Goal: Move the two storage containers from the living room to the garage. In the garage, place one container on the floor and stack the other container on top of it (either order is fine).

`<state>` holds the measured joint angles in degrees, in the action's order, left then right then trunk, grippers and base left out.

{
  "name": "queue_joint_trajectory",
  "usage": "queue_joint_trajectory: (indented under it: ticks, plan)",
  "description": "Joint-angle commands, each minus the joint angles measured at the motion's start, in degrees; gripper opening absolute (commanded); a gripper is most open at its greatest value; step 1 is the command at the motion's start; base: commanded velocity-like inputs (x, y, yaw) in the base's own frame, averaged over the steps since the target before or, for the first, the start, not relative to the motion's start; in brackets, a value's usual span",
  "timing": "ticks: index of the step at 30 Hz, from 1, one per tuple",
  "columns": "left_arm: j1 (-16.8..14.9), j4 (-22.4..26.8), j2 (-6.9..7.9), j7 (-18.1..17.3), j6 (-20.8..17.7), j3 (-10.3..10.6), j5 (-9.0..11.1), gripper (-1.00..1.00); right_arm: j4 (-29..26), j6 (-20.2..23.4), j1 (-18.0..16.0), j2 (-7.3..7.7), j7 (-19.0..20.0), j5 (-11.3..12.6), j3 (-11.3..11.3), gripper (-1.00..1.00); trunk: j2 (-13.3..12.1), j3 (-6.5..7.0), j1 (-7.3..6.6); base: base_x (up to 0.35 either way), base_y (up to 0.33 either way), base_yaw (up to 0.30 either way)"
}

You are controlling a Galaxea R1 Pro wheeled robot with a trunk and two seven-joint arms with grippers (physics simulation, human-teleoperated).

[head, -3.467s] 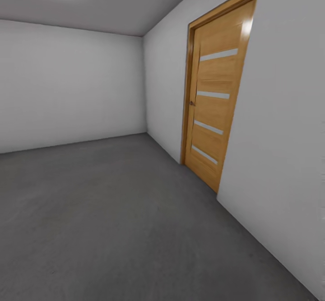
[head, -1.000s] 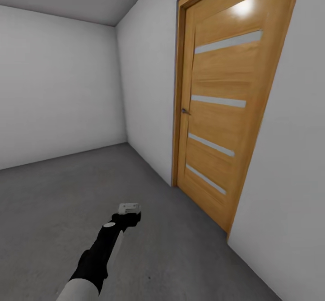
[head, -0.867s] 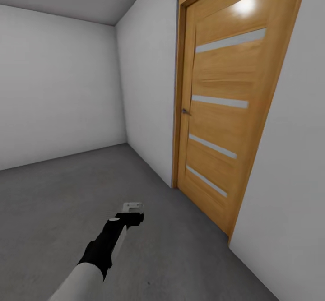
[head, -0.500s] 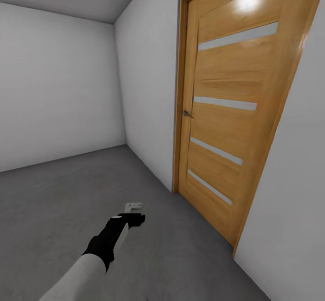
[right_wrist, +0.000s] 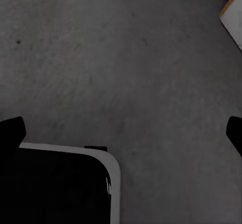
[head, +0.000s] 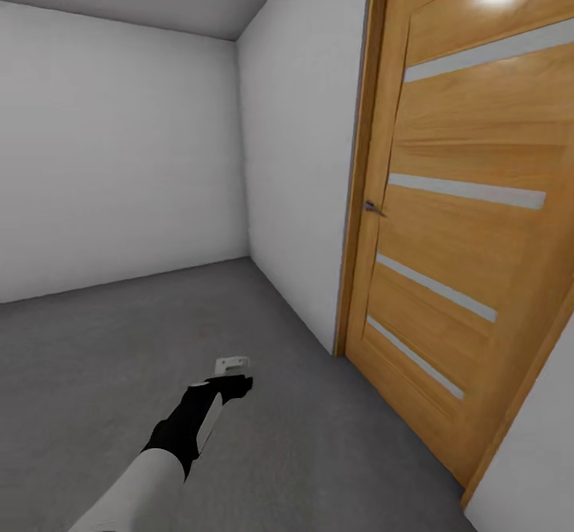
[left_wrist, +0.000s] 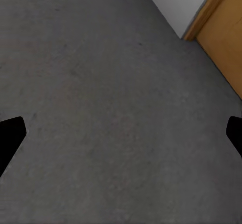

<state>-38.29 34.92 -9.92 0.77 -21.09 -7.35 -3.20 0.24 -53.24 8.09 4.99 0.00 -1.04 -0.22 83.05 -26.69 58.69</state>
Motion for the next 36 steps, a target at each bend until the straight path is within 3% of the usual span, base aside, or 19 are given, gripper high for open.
queue_joint_trajectory:
  ticks: [1,7,23,36]
  plan:
    - [0.0,0.1,-0.08,-0.1,-0.3,-0.3,-0.3,1.0,0.0,-0.2,0.0,0.01,0.0,-0.1,0.0,1.0,0.0,-0.05,0.04,0.313,0.172,0.289]
    - [0.0,0.1,-0.08,-0.1,-0.3,-0.3,-0.3,1.0,0.0,-0.2,0.0,0.01,0.0,-0.1,0.0,1.0,0.0,-0.05,0.04,0.302,0.192,0.197]
    - [0.0,0.1,-0.08,-0.1,-0.3,-0.3,-0.3,1.0,0.0,-0.2,0.0,0.01,0.0,-0.1,0.0,1.0,0.0,-0.05,0.04,0.287,0.218,0.009]
    - [0.0,0.0,-0.08,-0.1,-0.3,-0.3,-0.2,1.0,0.0,-0.2,0.0,0.01,0.2,-0.1,0.0,1.0,0.0,-0.05,0.04,0.284,0.211,-0.214]
